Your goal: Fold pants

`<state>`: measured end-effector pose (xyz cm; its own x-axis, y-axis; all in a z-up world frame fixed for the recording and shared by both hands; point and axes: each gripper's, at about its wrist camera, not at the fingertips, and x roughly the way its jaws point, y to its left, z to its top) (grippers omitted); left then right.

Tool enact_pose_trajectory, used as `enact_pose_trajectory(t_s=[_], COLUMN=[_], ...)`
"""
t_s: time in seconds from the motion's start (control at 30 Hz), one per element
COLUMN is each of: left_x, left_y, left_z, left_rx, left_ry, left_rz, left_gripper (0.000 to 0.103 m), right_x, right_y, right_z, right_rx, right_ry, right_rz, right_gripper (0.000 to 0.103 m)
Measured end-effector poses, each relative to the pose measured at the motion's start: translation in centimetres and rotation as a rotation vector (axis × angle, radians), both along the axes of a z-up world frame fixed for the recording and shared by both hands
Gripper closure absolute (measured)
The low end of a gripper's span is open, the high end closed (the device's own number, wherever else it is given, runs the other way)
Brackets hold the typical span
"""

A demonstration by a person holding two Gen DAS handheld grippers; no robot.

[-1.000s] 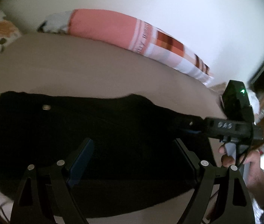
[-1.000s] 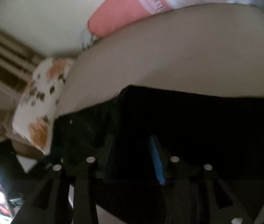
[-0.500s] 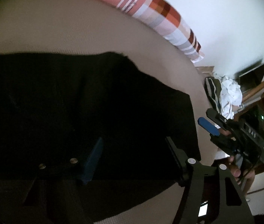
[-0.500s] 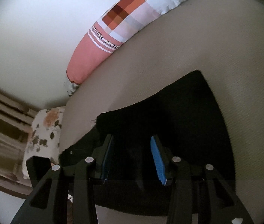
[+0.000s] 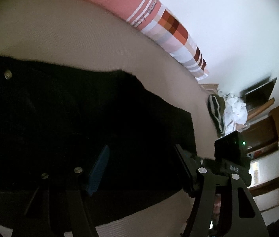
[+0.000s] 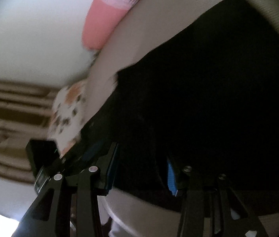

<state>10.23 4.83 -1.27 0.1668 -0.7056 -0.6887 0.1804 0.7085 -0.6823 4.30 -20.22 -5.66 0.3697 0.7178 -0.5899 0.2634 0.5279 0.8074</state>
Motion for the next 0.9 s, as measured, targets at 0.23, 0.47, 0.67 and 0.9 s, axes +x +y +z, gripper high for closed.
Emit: enact_pose_trajectory(t_s=[0.23,0.47,0.67,0.9], left_x=[0.3,0.0,0.3,0.7], left_y=[-0.4,-2.8,-2.4,-2.6], left_z=[-0.1,-1.9,-3.0,-3.9], left_rx=[0.009,0.034,0.072,0.07], left_ry=[0.025,0.081,0.137,0.152], left_rz=[-0.001,-0.082,-0.083,-0.087], left_gripper=[0.037,0.037,0.037,0.039], right_x=[0.3,0.0,0.5,0.2], right_y=[-0.2,-2.3,-2.8,-5.2], right_z=[2.3,3.7,4.0,3.9], right_rx=[0.048,-0.083,-0.11,-0.132], right_ry=[-0.104,-0.136,-0.133,-0.132], right_rz=[0.033,-0.05,-0.073,-0.131], right_gripper=[0.059,0.058,0.058,0.058])
